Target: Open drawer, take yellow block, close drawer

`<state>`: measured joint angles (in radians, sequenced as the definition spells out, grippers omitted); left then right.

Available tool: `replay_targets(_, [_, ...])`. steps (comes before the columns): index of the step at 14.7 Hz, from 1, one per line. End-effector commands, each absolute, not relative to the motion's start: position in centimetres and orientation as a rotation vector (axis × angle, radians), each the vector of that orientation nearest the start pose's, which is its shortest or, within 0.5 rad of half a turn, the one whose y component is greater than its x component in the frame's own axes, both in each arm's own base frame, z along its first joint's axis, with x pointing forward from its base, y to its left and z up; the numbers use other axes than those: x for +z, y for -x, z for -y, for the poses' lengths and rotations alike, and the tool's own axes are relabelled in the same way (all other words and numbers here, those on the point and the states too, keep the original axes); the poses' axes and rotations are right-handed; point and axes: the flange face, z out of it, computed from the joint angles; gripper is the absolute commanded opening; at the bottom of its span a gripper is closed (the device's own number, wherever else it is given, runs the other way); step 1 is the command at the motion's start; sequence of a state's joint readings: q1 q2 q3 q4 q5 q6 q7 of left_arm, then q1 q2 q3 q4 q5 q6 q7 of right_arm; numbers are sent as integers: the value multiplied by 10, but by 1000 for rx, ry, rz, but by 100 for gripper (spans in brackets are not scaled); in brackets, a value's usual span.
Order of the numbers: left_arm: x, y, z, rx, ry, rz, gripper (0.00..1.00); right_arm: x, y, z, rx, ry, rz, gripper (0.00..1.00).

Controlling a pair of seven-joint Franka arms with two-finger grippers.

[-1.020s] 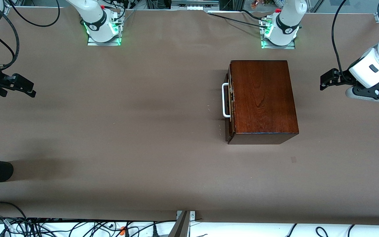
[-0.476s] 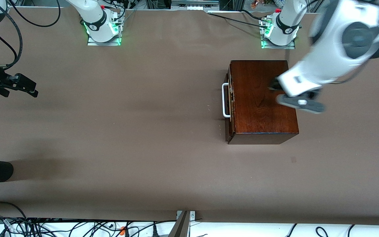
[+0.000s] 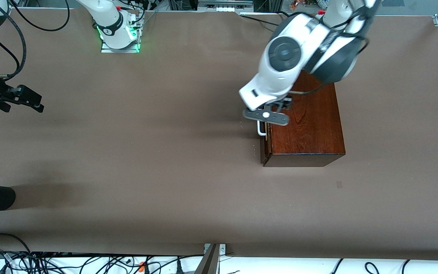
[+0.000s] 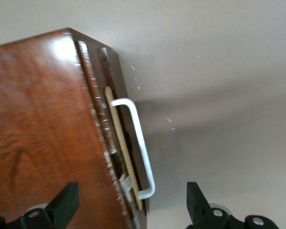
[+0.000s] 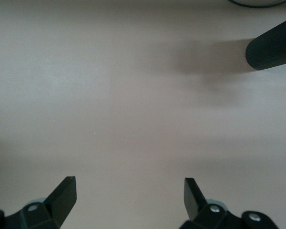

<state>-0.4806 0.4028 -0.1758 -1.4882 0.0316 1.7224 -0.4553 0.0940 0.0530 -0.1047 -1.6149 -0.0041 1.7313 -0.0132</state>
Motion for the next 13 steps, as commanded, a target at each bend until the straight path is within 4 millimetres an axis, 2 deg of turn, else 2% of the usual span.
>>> replay_targets(1, [403,-537,409,160,2983,-283,100,592,-581,5,-109,3162,23,100])
replay_targets(5, [366,-528,432,147,2955,-241,100,592,-581,5,-109,3162,23,100])
replay_targets(7, [346,-533,432,132,2917,-258,100,591,-581,5,-102,3162,23,100])
replay_targets(9, [336,-538,433,63,2909,-251,100,591,-581,5,-102,3162,23,100])
replay_targets(13, [316,-533,437,85,2883,-250,100,591,-581,5,-99,3162,23,100])
